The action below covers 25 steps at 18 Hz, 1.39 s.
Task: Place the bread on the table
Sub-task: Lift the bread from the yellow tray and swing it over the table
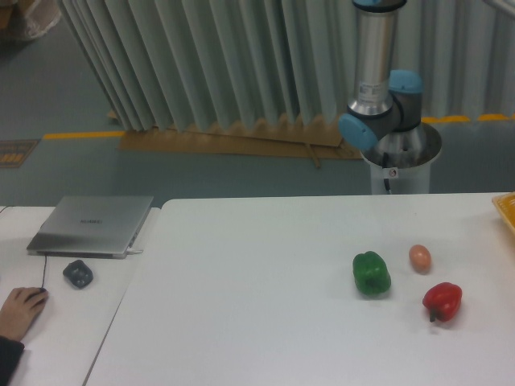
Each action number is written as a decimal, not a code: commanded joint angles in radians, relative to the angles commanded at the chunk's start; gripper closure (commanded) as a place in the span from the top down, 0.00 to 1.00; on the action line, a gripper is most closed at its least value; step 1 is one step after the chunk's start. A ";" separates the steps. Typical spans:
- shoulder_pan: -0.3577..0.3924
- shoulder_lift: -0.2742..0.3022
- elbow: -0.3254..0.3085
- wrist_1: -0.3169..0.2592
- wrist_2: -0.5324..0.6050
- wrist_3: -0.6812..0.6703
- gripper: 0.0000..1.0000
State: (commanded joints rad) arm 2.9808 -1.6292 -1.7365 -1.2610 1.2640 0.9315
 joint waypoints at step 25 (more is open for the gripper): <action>-0.514 -0.133 -0.054 0.104 0.649 0.040 1.00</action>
State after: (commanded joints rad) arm 2.4667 -1.7625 -1.7902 -1.1567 1.9129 0.9710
